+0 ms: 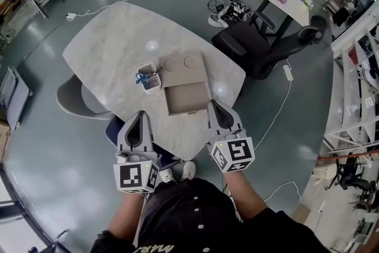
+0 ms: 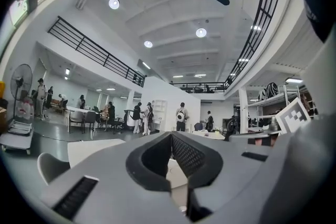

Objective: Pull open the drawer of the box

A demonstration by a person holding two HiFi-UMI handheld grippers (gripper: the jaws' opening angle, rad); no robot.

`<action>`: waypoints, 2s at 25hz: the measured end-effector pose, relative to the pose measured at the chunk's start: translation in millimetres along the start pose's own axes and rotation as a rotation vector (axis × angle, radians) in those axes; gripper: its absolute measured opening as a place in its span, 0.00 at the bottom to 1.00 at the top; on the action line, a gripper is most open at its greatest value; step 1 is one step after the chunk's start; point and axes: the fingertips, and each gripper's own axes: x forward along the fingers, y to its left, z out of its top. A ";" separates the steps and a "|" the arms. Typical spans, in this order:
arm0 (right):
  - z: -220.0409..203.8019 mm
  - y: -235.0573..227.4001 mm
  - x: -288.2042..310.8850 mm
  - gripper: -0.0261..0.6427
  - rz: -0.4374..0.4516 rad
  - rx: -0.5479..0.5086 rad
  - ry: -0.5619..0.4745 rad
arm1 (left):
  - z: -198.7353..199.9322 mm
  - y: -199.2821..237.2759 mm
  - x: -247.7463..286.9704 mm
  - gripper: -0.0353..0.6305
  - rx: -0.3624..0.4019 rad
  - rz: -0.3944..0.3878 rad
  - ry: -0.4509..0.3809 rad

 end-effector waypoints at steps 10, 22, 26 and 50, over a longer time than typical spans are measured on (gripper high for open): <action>31.9 10.9 -21.1 0.03 -0.003 -0.038 -0.094 | 10.3 3.2 -17.6 0.08 0.008 0.031 -0.034; 31.1 16.1 -18.1 0.03 0.012 -0.035 -0.102 | 22.1 -1.2 -18.8 0.08 0.036 0.032 -0.066; 30.1 16.1 -14.4 0.03 0.012 -0.035 -0.095 | 21.7 -2.8 -17.1 0.08 0.038 0.029 -0.067; 20.7 26.2 -2.5 0.03 0.044 -0.034 -0.062 | 25.7 -4.7 -13.4 0.08 0.050 0.028 -0.072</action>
